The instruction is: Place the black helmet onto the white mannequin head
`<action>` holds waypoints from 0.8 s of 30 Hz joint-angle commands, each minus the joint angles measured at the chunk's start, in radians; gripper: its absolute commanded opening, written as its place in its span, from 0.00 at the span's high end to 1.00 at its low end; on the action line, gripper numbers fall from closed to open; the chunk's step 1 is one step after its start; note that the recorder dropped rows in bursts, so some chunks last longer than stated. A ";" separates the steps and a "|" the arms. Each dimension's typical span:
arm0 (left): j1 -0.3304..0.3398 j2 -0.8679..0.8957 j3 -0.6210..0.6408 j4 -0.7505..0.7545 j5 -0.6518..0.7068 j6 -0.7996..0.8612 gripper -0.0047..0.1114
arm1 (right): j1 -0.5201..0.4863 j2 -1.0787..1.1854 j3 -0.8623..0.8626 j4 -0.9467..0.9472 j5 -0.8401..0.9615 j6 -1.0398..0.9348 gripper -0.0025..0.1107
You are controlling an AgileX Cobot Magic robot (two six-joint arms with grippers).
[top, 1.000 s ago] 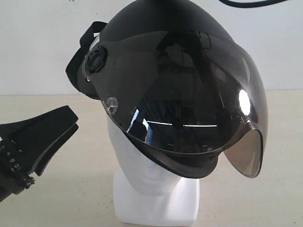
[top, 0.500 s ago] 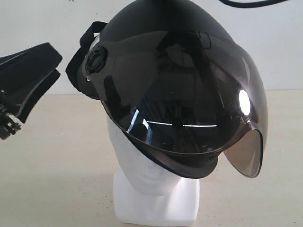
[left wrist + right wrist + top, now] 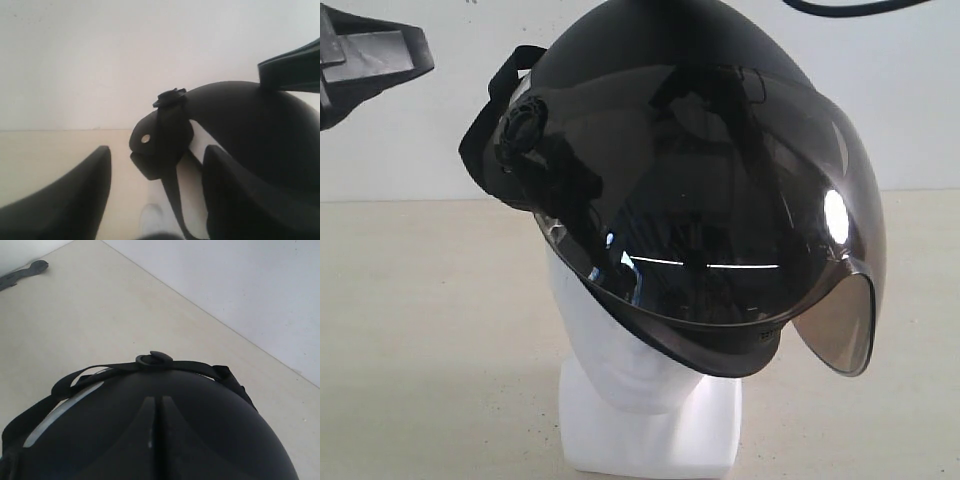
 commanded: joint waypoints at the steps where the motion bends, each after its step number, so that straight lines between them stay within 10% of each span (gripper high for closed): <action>1: 0.003 0.020 -0.014 -0.033 0.053 0.010 0.51 | 0.001 0.011 0.006 -0.016 0.079 -0.010 0.98; 24: -0.048 0.111 -0.051 -0.097 0.065 0.099 0.51 | 0.001 0.011 0.006 -0.044 0.064 -0.003 0.98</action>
